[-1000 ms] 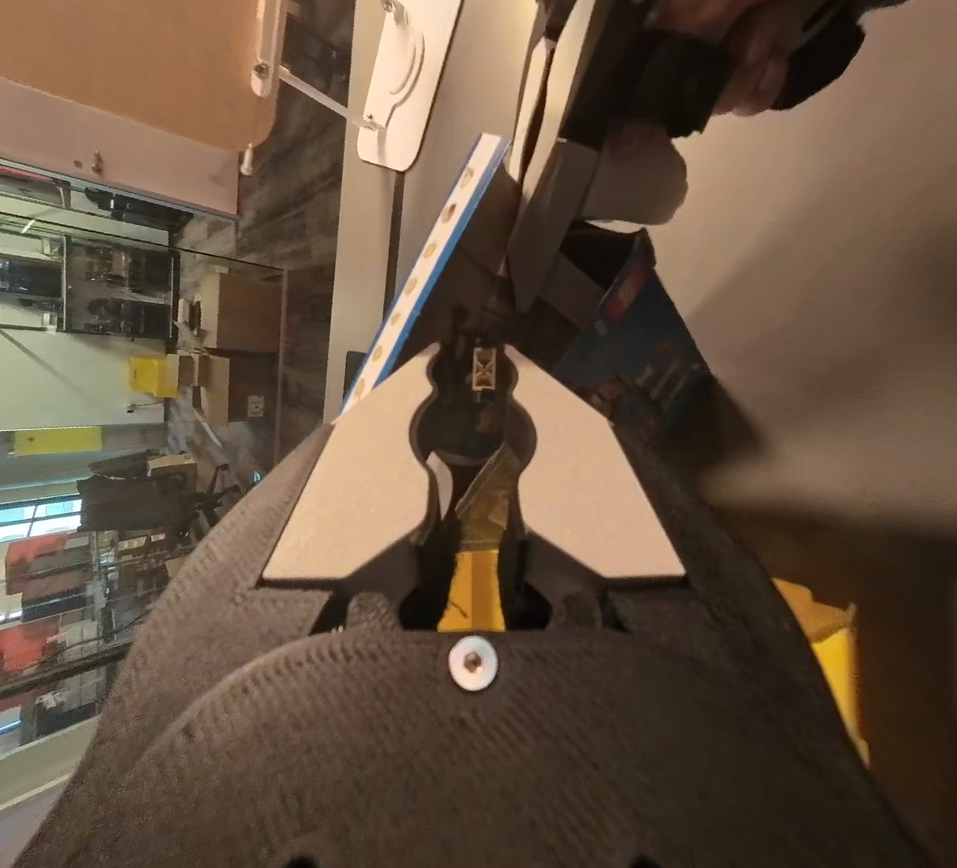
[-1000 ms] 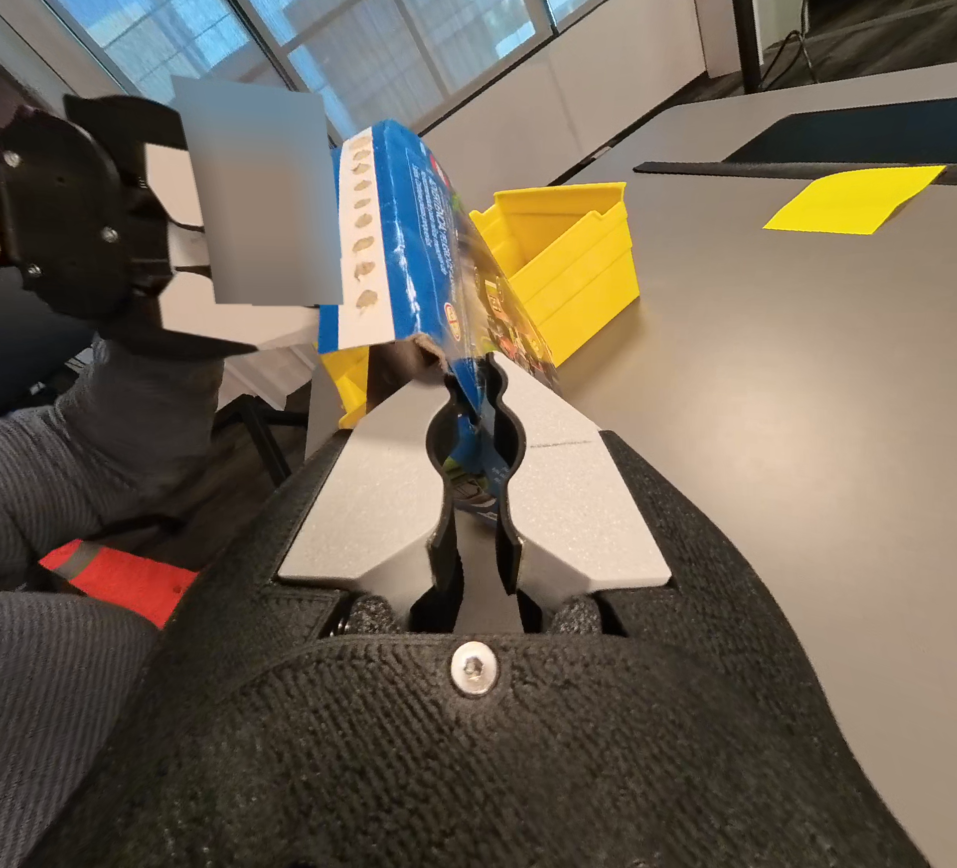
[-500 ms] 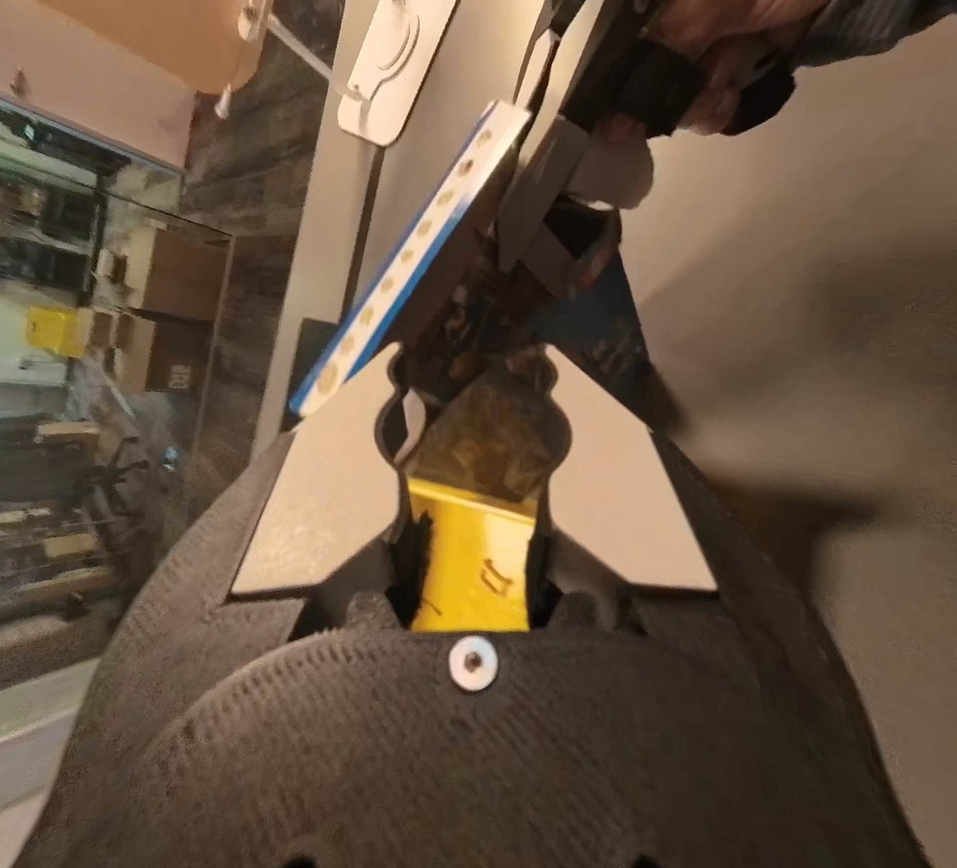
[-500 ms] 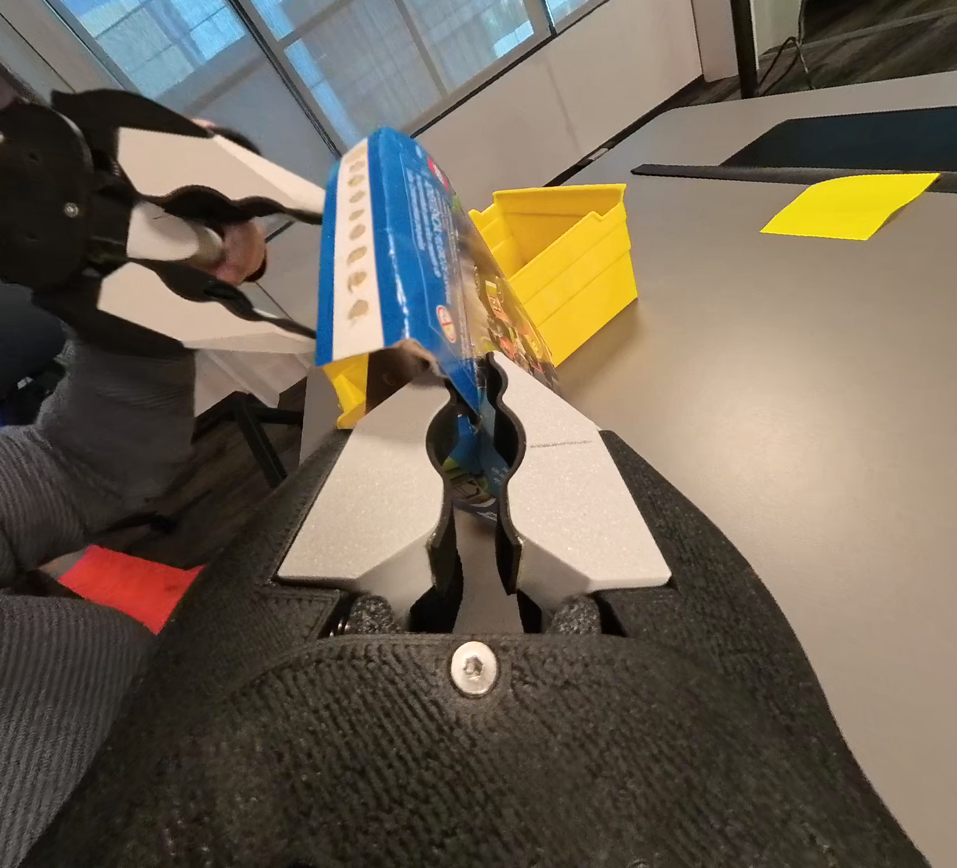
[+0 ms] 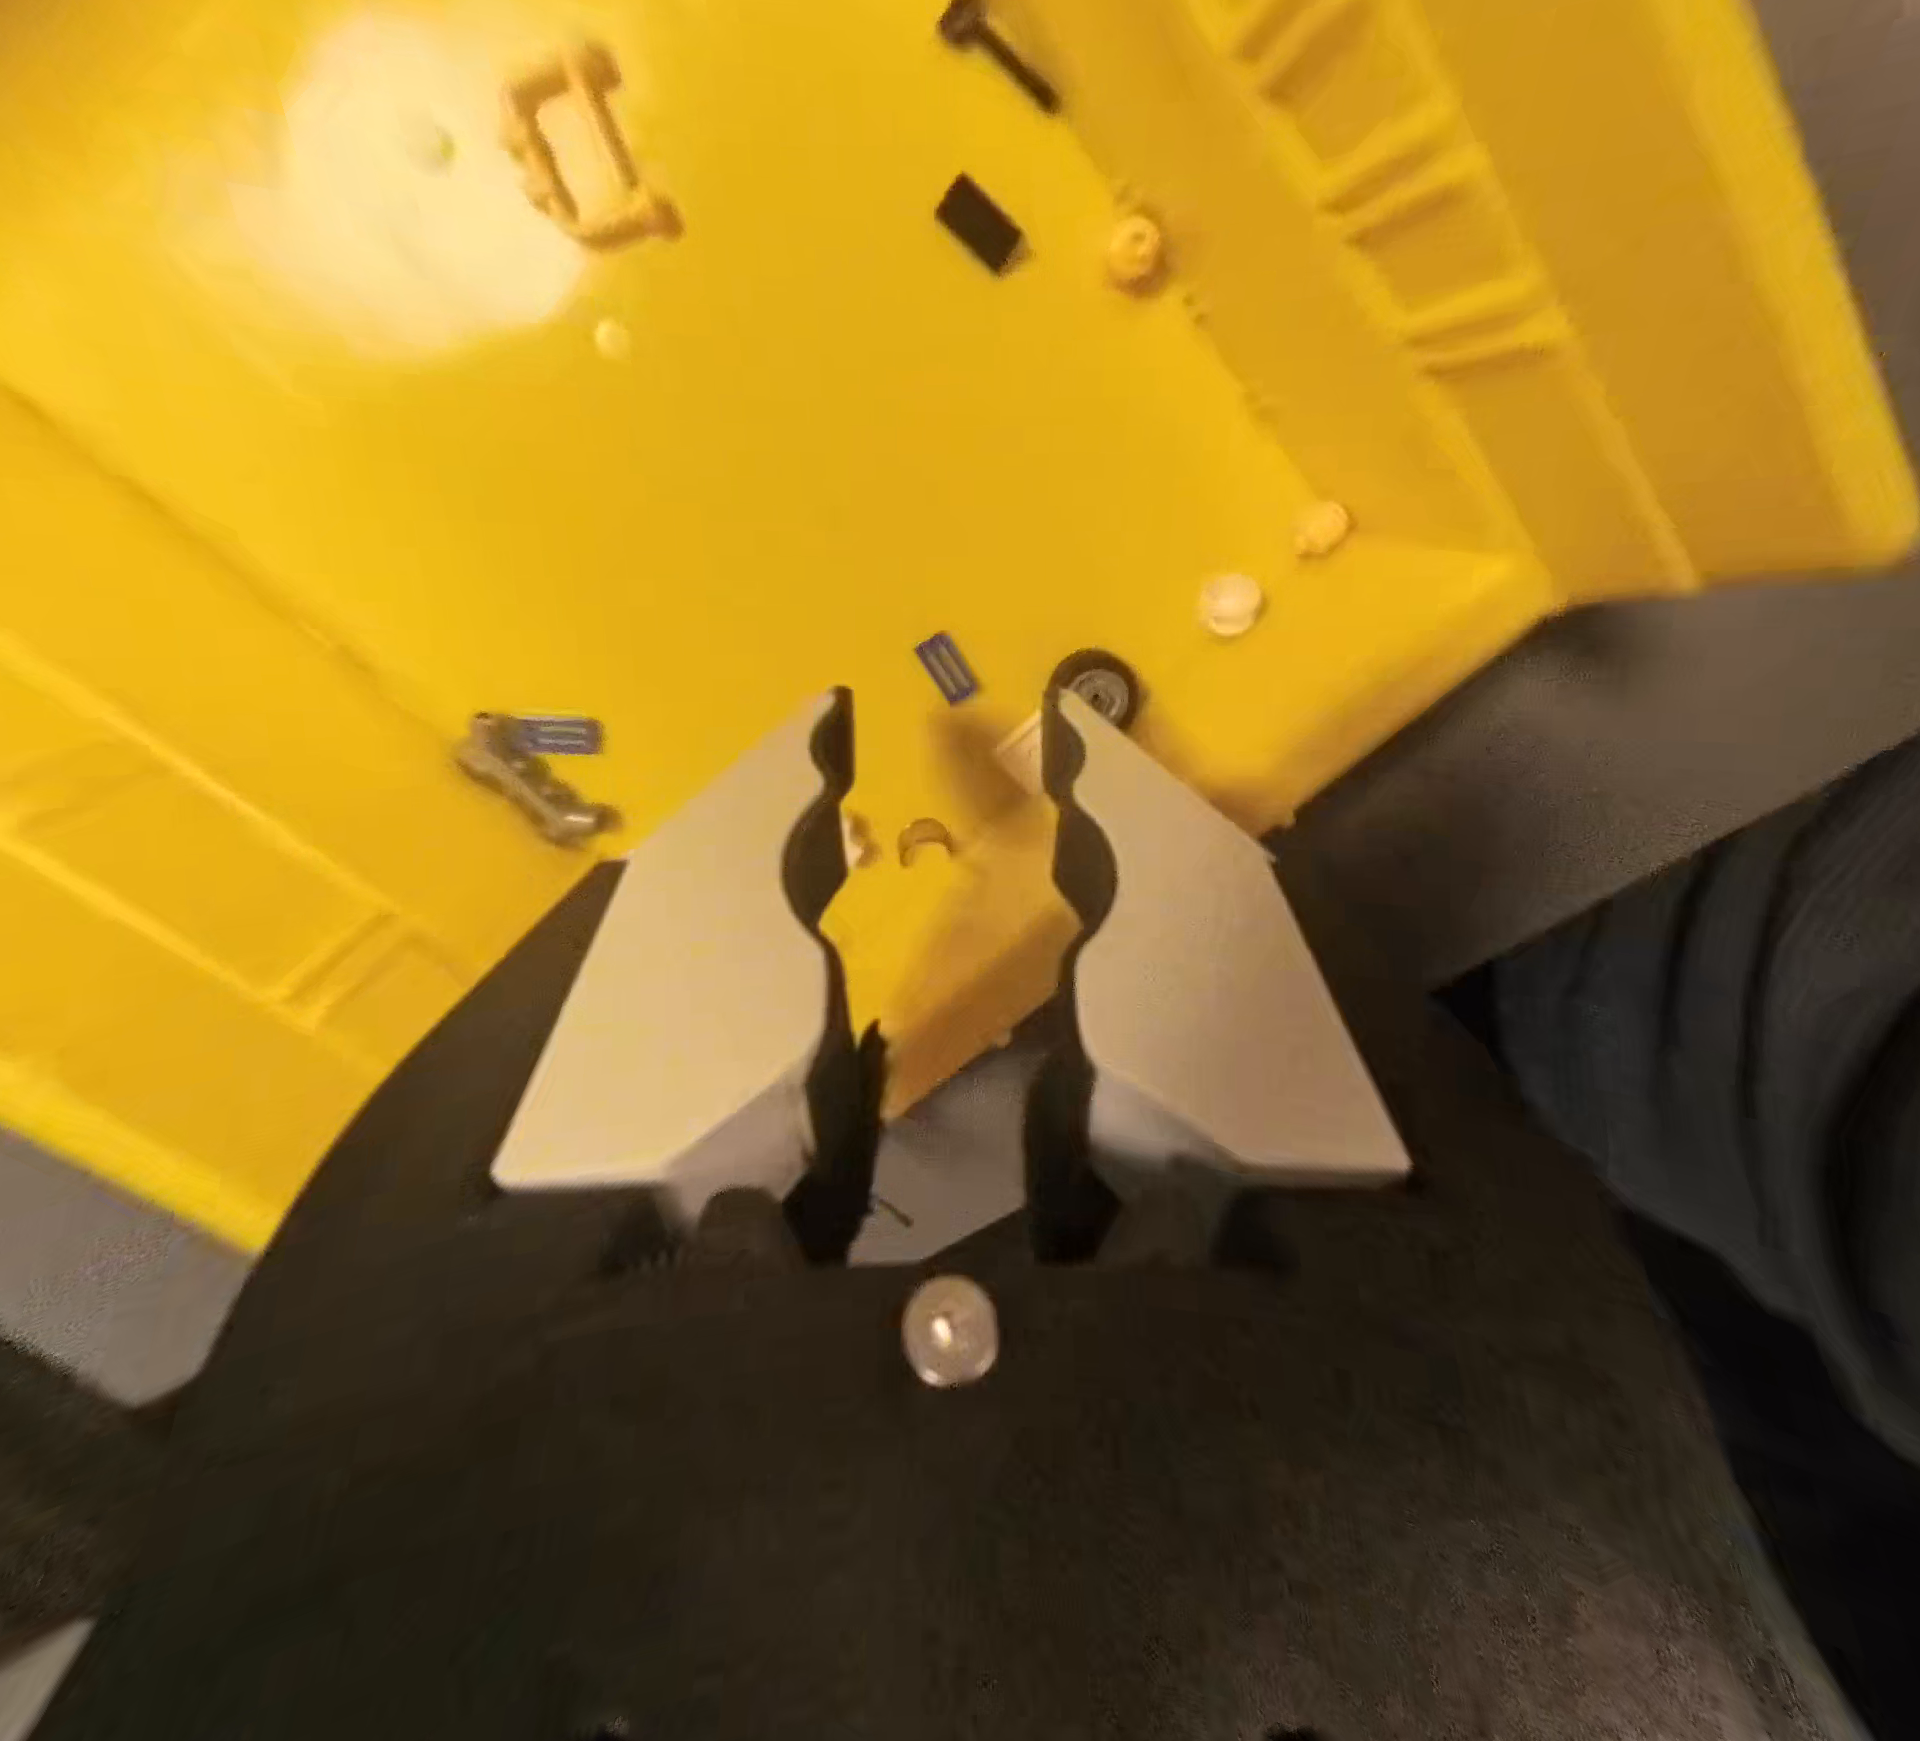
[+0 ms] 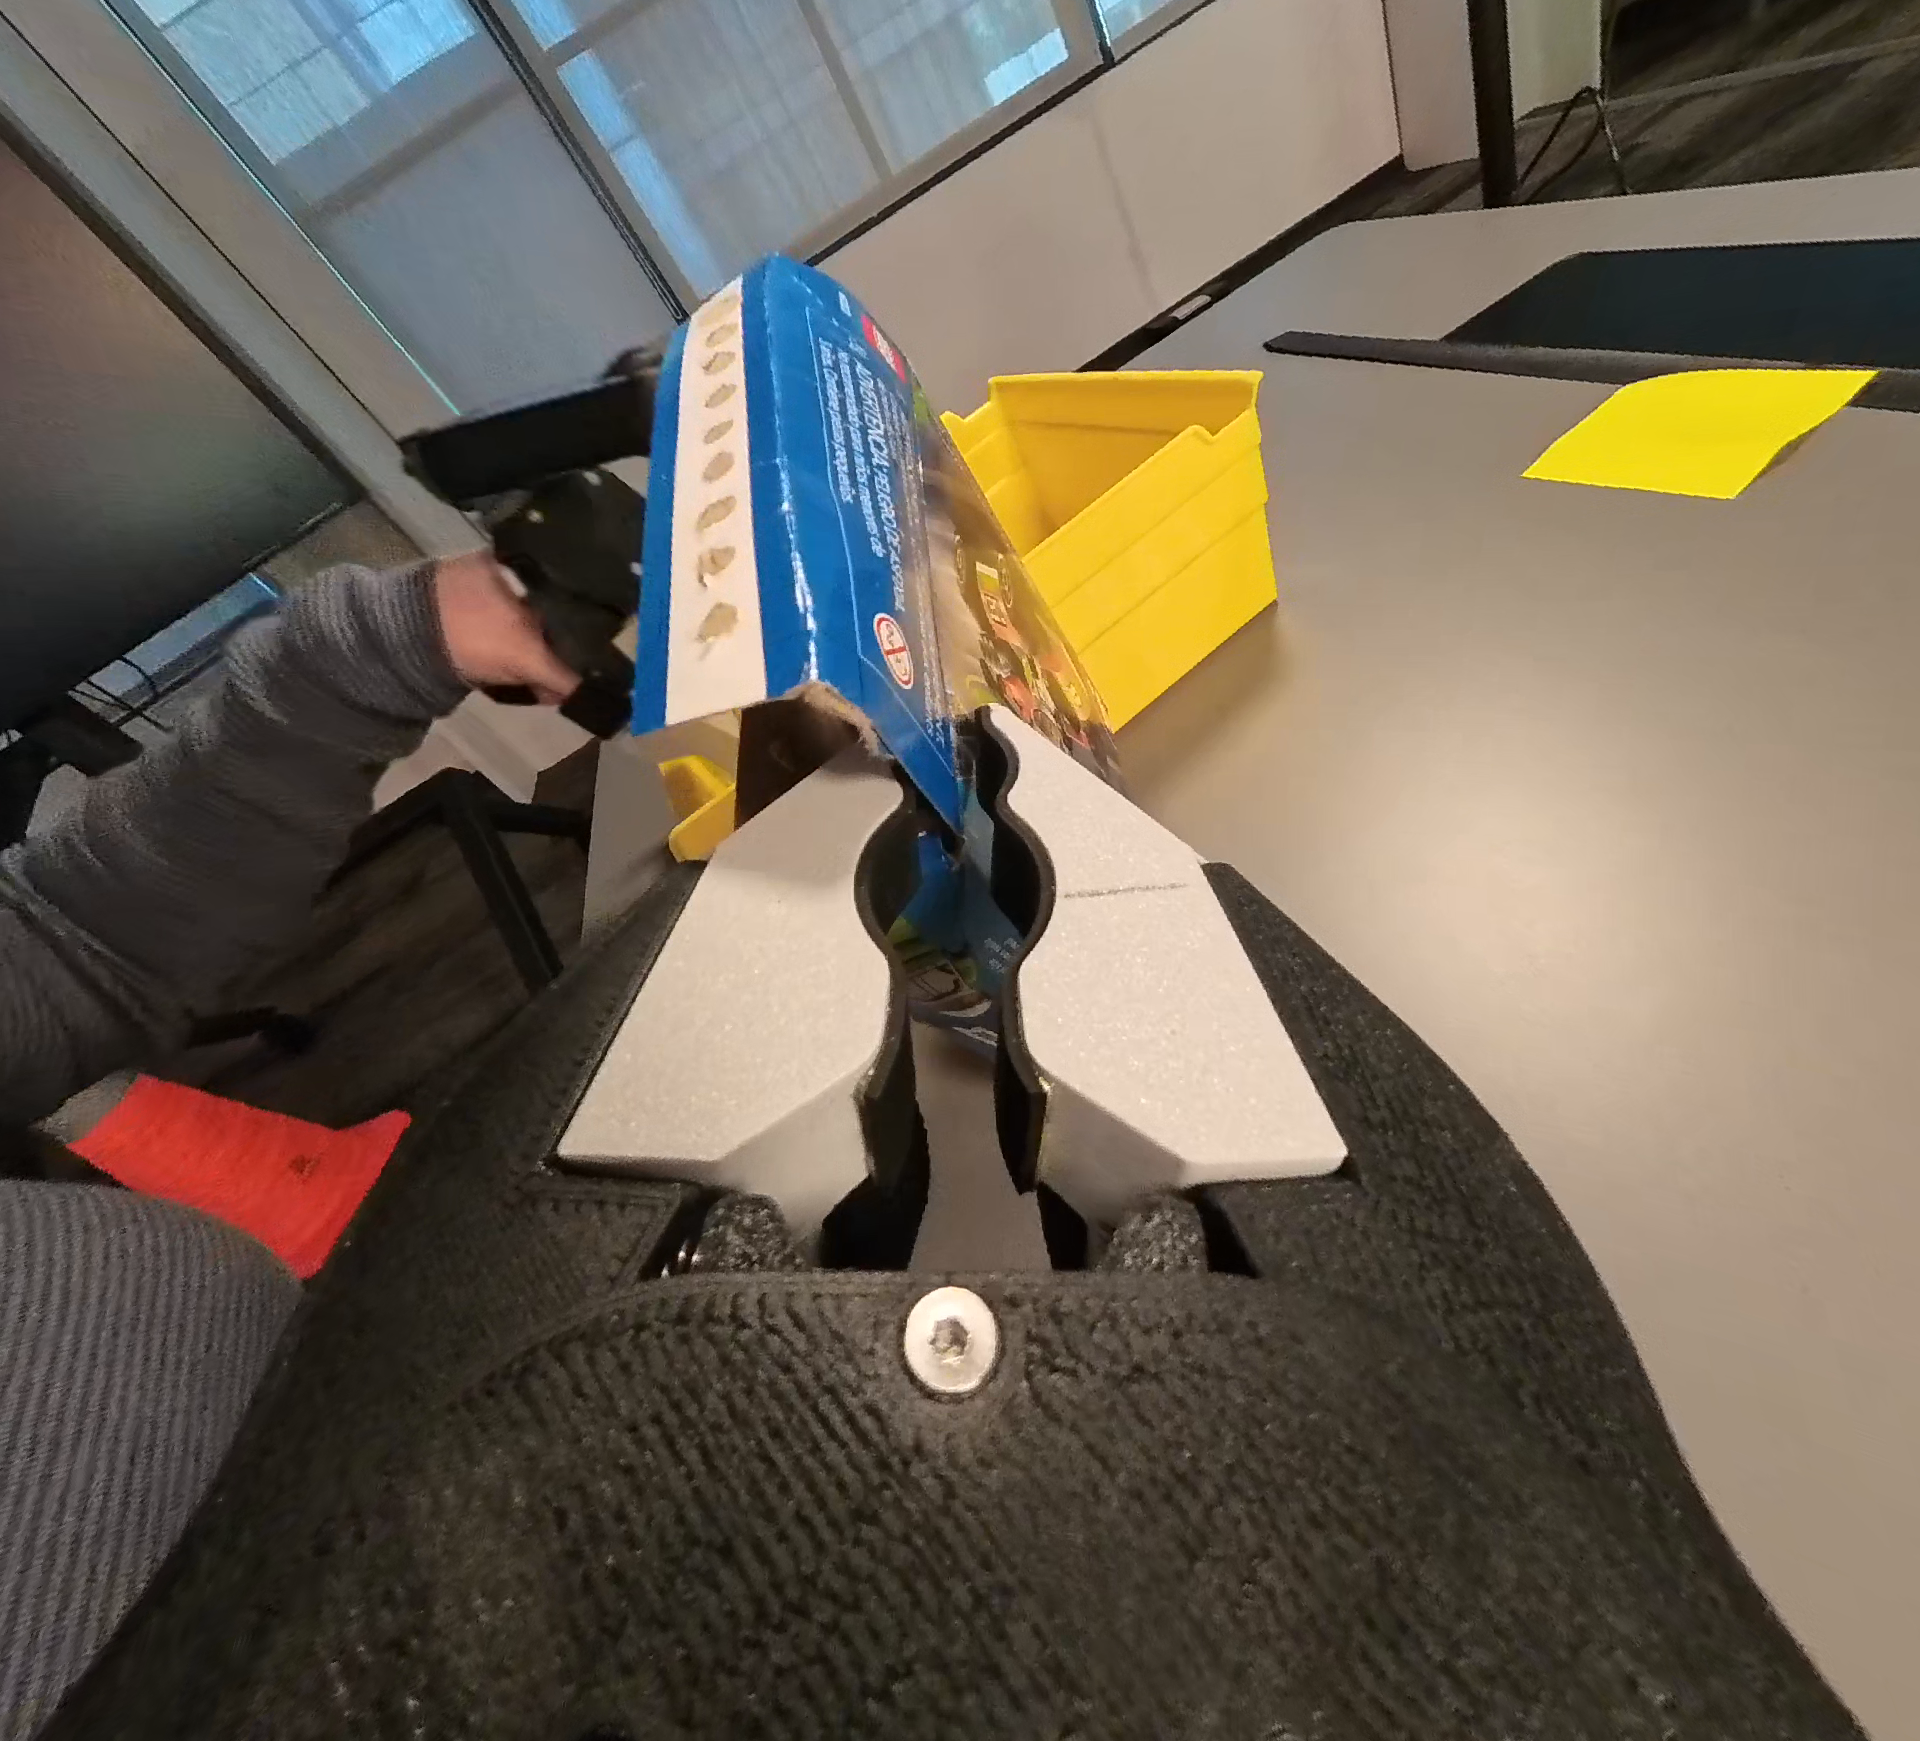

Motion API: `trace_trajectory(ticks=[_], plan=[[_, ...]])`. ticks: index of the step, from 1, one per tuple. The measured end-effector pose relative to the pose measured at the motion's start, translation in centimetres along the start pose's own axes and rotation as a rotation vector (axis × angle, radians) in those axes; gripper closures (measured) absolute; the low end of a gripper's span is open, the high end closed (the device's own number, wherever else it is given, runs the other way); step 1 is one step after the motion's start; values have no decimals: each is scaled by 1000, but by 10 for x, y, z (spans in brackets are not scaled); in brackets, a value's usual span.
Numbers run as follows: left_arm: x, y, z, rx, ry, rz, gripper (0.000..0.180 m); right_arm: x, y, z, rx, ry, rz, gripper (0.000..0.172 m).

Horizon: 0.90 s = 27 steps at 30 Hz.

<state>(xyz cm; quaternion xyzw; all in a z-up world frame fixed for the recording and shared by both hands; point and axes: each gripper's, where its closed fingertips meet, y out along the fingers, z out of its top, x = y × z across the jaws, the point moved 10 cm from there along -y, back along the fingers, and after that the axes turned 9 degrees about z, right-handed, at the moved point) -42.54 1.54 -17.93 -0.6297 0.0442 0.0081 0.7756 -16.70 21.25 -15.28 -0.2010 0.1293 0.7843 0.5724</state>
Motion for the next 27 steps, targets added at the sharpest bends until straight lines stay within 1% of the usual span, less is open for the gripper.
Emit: trace_trajectory(ticks=[2, 4, 8, 14, 19, 23, 27], plan=[[1, 10, 0, -34, -115, -41, 149, 0, 0, 0, 2, 1, 1, 167], [7, 17, -2, -43, -156, -44, 149, 1, 0, 0, 2, 1, 0, 167], [10, 27, -6, -58, -168, 40, 149, 2, 0, 0, 4, 6, 4, 167], [9, 29, -6, -40, -206, 22, 159, 2, 0, 0, 2, 4, 5, 167], [6, 27, -8, -40, -212, 75, 158, 3, 0, 0, 2, 5, 6, 167], [2, 28, -11, -31, -263, 41, 156, 3, 0, 0, 2, 5, 8, 167], [1, 30, -13, -72, -305, -21, 151, 3, 0, 0, -1, 3, 8, 167]])
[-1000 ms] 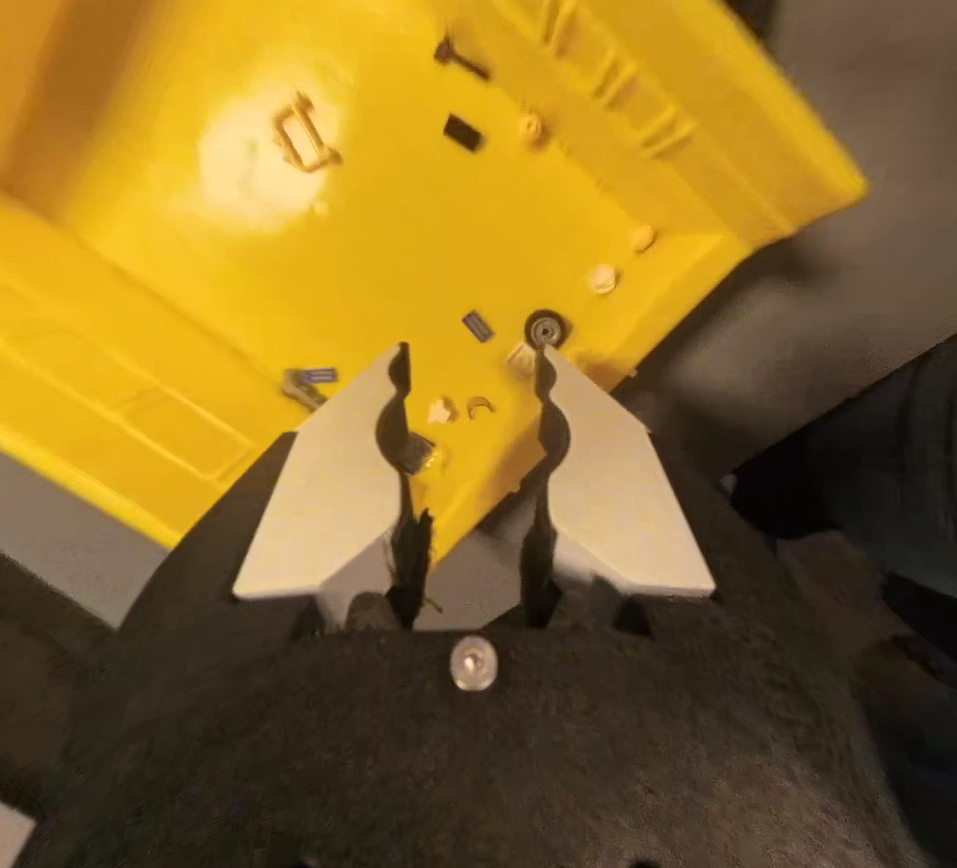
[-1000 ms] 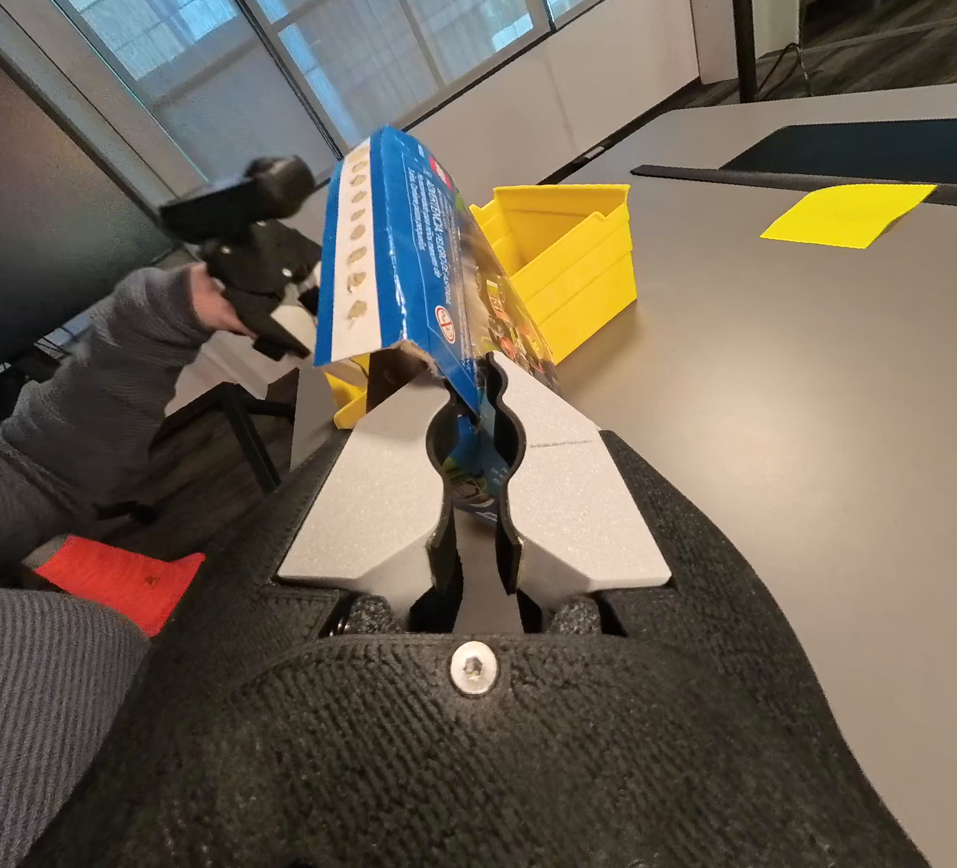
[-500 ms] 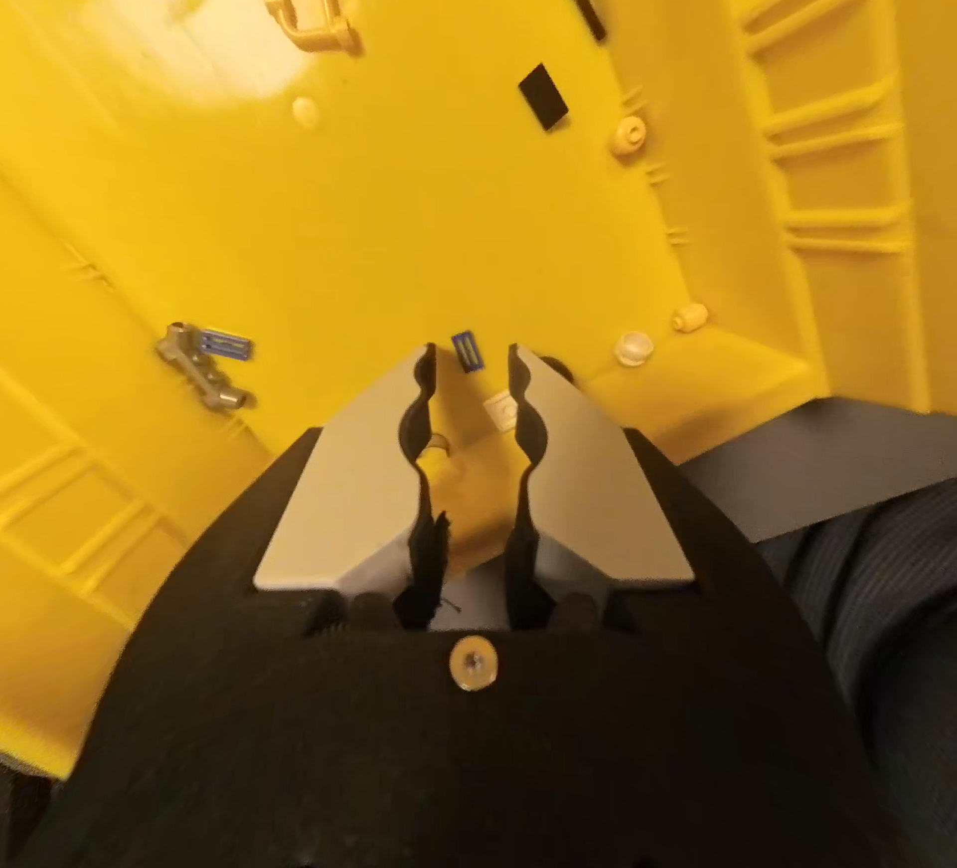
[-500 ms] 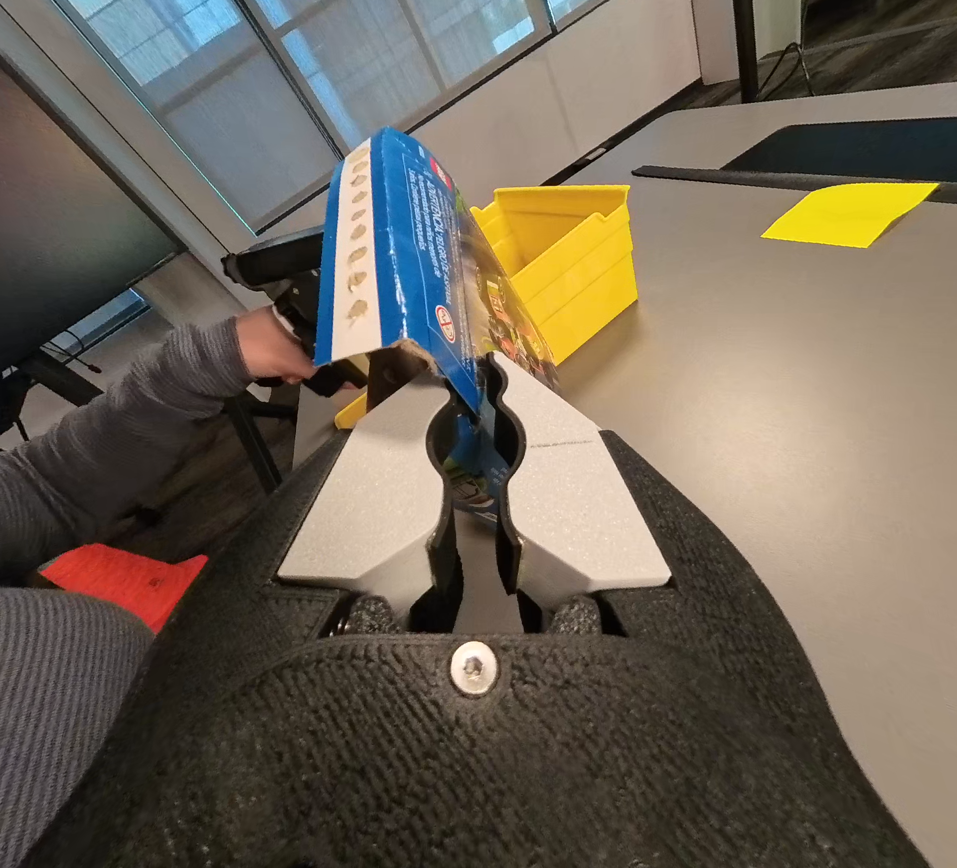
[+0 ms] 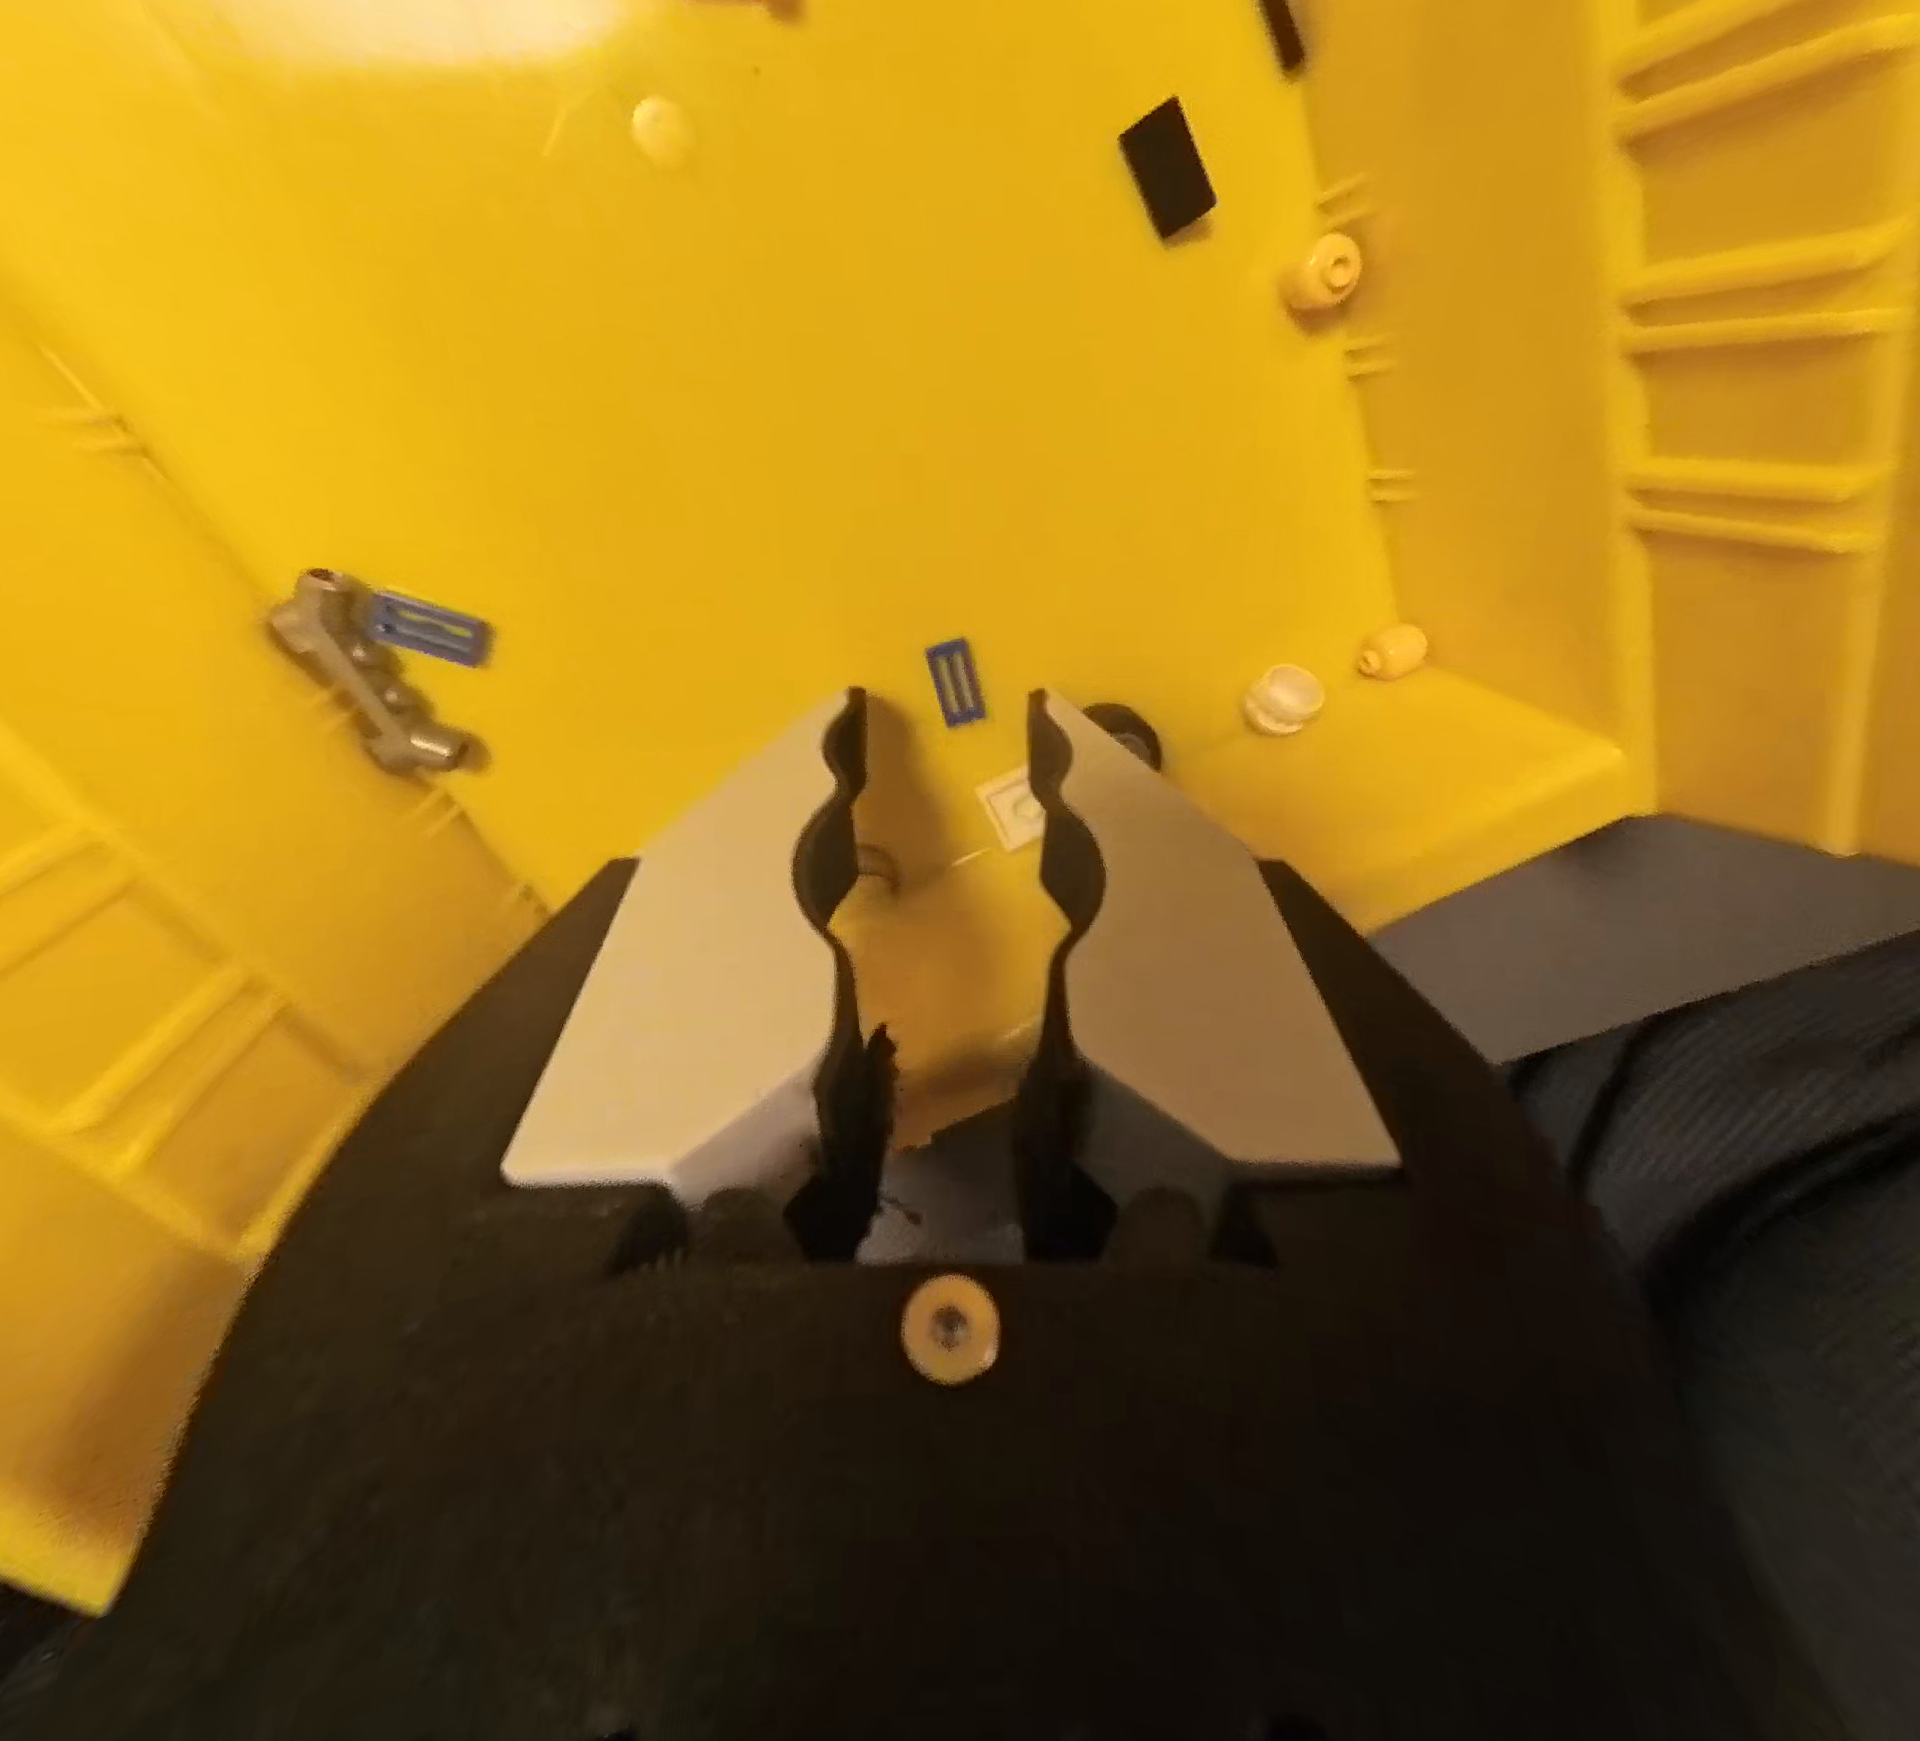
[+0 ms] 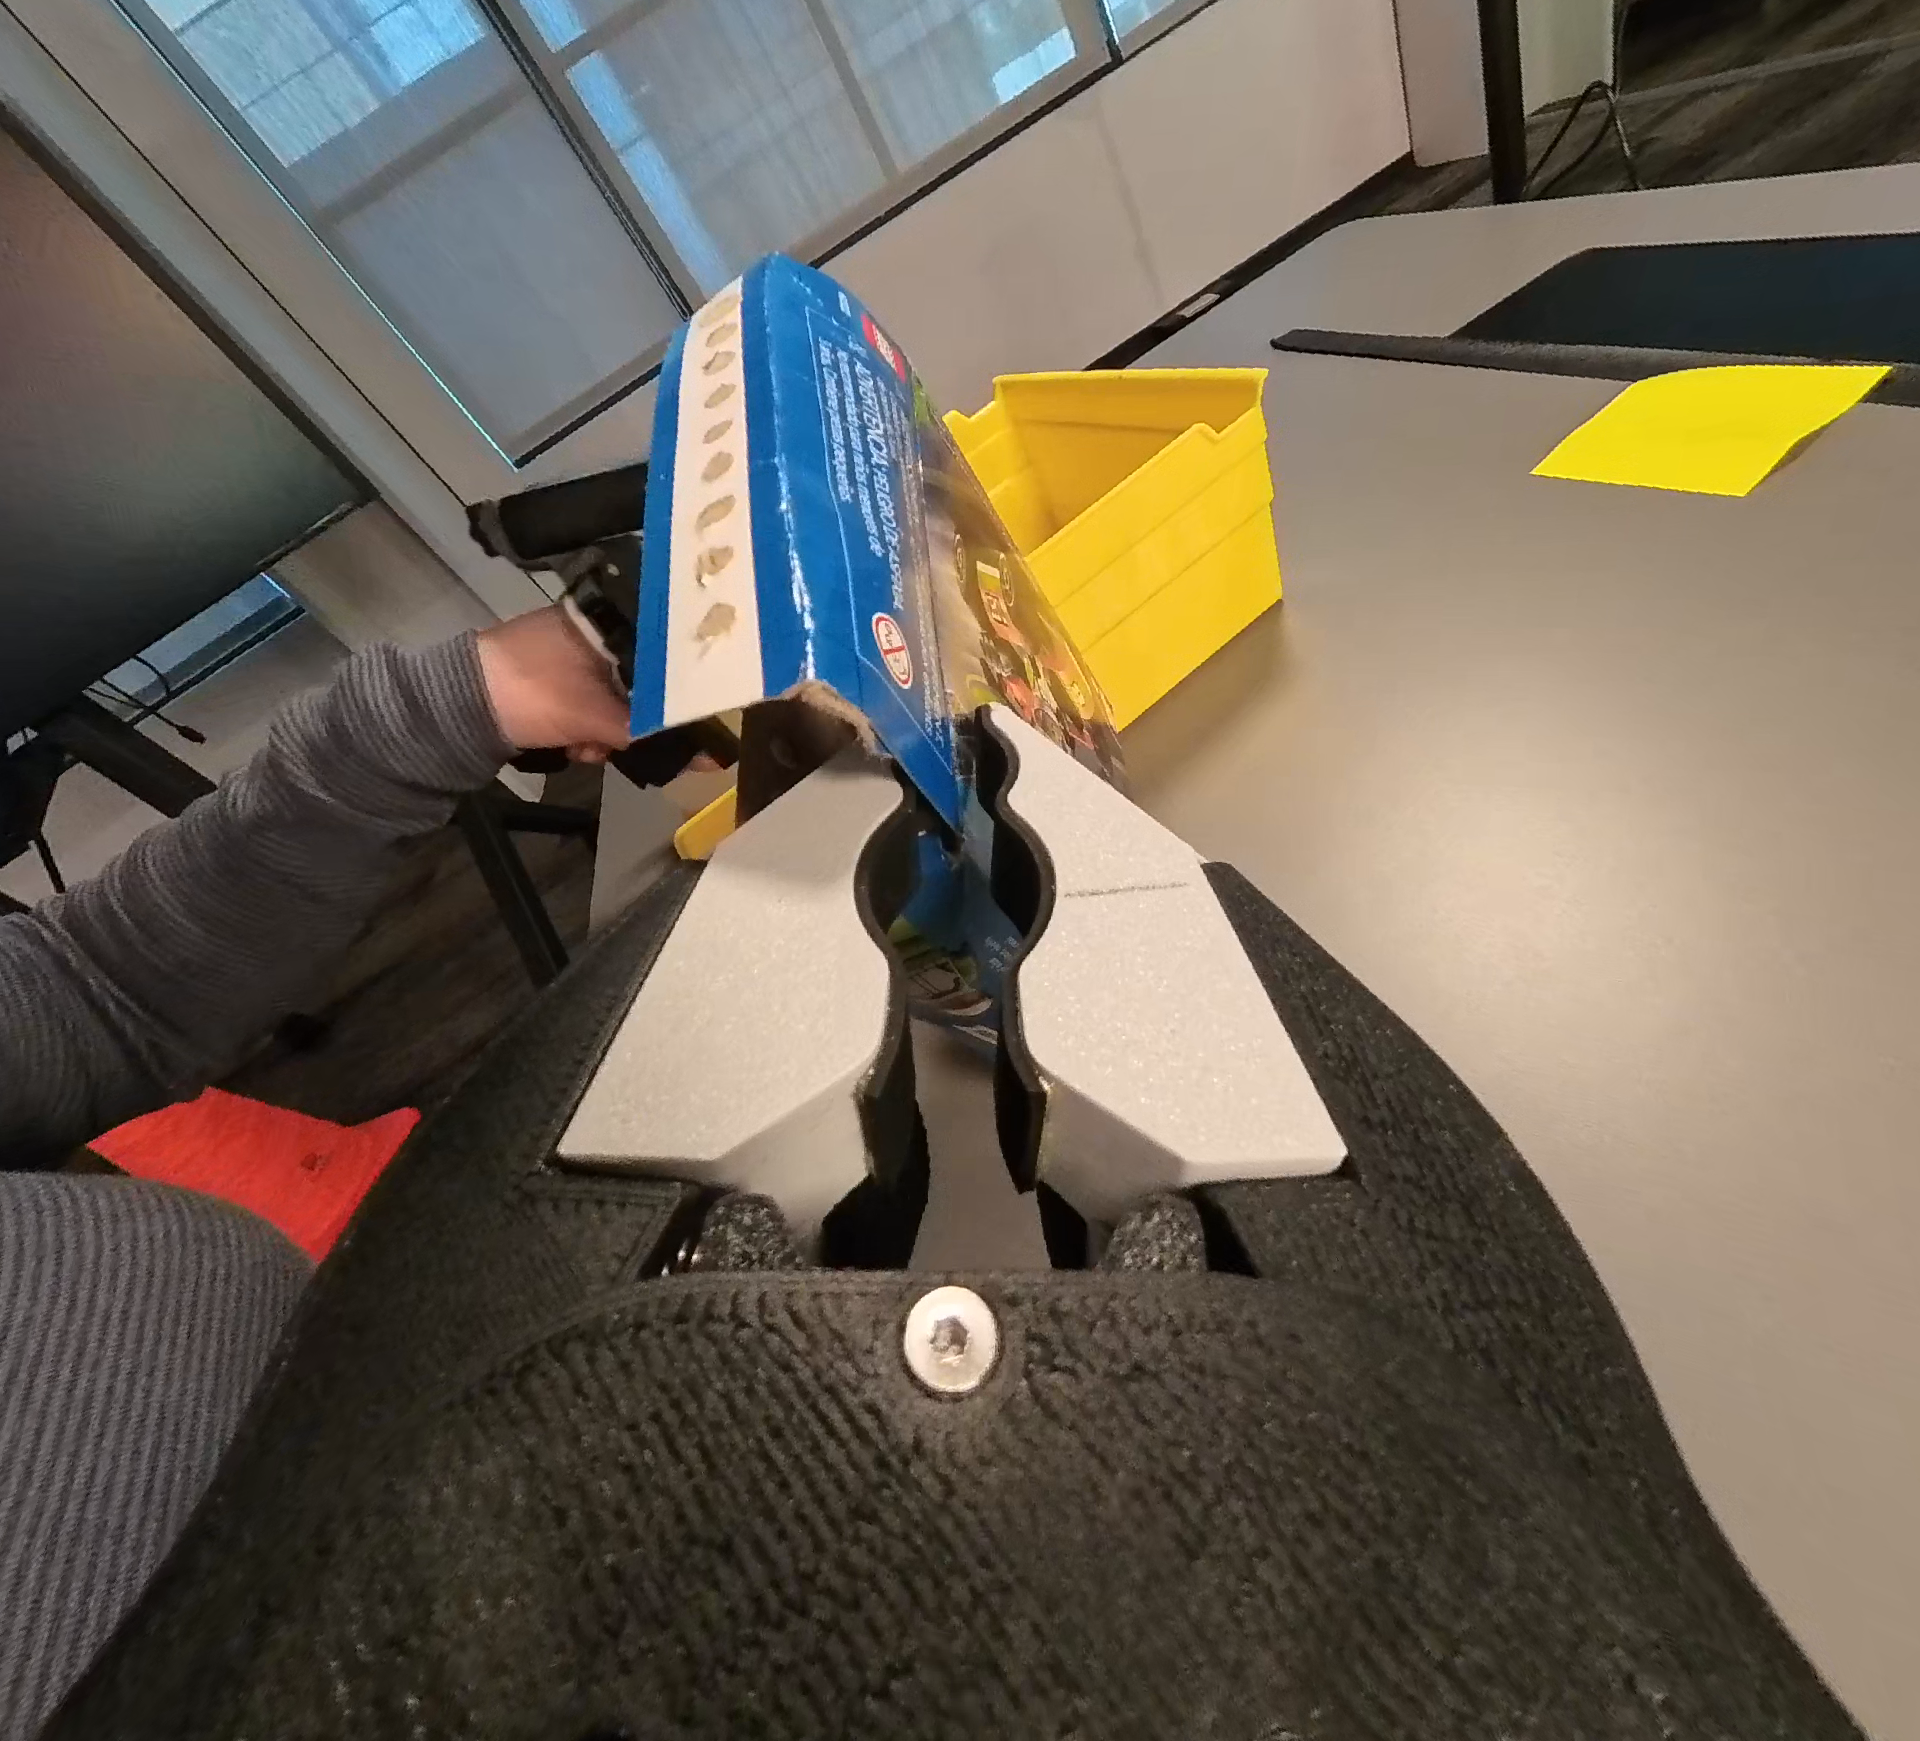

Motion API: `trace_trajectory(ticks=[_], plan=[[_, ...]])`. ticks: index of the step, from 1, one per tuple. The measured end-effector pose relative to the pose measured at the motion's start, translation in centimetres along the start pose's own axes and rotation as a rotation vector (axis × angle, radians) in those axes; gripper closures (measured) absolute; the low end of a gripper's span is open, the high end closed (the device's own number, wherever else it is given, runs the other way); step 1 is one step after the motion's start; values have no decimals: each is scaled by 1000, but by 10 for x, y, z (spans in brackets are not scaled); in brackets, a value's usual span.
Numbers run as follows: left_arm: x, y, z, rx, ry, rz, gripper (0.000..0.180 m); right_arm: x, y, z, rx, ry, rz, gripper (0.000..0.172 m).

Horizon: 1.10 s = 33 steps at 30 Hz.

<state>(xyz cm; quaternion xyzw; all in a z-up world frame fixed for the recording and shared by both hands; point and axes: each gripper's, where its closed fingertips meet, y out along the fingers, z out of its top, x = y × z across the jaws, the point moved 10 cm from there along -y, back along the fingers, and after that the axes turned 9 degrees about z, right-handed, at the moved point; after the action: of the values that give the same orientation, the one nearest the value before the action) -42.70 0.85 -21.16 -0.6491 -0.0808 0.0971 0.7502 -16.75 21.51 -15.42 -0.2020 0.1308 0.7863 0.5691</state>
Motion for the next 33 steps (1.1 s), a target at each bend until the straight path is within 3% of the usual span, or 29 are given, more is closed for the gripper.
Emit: trace_trajectory(ticks=[7, 10, 16, 21, 24, 27, 31, 33], plan=[[-5, 1, 1, 2, -44, -21, 153, 0, 0, 0, -2, -2, 1, 167], [-9, 3, 5, -27, -38, 23, 167, -1, 1, 0, -5, -5, 1, 167], [-4, 3, 12, -86, -28, -20, 158, -1, 1, 0, -9, -8, 0, 167], [3, 3, 11, -97, 2, 65, 162, -1, 1, 0, -10, -10, 0, 167], [14, 4, 8, -127, 61, 113, 174, -1, 1, 0, -11, -9, 3, 167], [22, 4, 7, -143, 144, 167, 175, -2, 2, 0, -15, -13, 3, 167], [23, -2, 10, -1, 154, 179, 175, -2, 2, 0, -16, -16, 1, 167], [33, -24, 9, 132, 120, 145, 175, -2, 2, 0, -13, -13, 1, 167]])
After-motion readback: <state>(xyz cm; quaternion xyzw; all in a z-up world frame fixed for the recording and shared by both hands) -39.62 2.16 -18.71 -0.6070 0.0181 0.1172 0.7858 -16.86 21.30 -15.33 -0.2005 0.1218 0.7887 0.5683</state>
